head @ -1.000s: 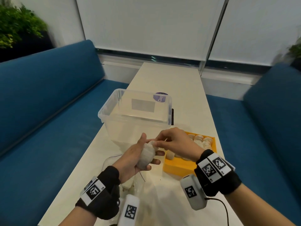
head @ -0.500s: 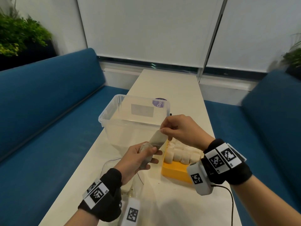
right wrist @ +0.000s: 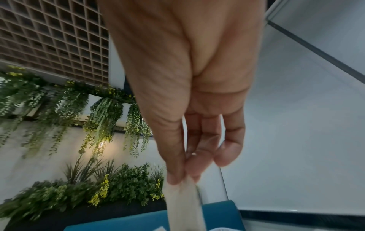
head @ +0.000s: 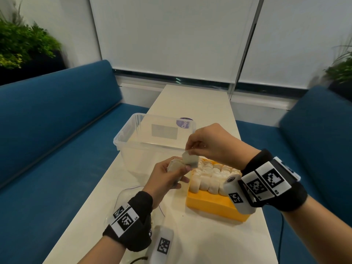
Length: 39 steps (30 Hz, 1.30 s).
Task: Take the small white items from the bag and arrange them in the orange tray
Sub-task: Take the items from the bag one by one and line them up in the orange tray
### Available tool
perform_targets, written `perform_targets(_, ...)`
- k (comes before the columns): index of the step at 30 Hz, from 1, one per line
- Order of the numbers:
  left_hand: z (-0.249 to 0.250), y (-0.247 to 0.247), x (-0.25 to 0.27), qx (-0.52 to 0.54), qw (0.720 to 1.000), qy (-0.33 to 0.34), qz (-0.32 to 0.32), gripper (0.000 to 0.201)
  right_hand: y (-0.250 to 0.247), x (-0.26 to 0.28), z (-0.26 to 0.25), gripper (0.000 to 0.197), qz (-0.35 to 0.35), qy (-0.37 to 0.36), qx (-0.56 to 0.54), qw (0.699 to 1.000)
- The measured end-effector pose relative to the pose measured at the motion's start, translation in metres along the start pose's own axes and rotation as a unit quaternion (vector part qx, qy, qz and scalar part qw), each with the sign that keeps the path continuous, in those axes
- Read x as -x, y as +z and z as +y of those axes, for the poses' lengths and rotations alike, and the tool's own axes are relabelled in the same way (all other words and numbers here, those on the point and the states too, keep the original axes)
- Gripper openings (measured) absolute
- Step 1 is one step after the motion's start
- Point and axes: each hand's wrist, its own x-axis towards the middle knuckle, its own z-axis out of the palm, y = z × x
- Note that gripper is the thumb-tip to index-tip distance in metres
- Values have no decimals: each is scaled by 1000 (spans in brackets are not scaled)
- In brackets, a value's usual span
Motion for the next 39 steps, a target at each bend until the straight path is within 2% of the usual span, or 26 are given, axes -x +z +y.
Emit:
perform_targets(6, -5, 7, -3, 7, 1000, -6, 9, 16, 4, 3, 7, 20, 21, 2, 38, 999)
perform_targets(8, -7, 7, -3, 4, 1000, -18, 11, 15, 9, 3, 15, 21, 19, 28, 37, 999)
perform_targets(12, -11, 3, -2, 10, 999, -34, 18, 26, 19, 6, 36, 20, 15, 95, 19, 995)
perform_targets(19, -17, -7, -2, 10, 997, -51, 57, 21, 46, 9, 81, 18, 12, 188, 9, 982)
perform_targets(26, -19, -12, -6, 17, 996, -57, 67, 21, 94, 13, 97, 13, -105, 222, -51, 968)
perform_targets(31, -19, -16, -6, 9, 995, -63, 76, 20, 129, 8, 105, 17, -242, 240, -52, 939)
perform_targets(33, -18, -17, -6, 6, 995, -65, 77, 21, 139, 3, 111, 20, -266, 262, -50, 926)
perform_targets(39, -18, -29, 0, 9, 993, -68, 94, 21, 152, -11, 125, 22, -185, 284, 6, 941)
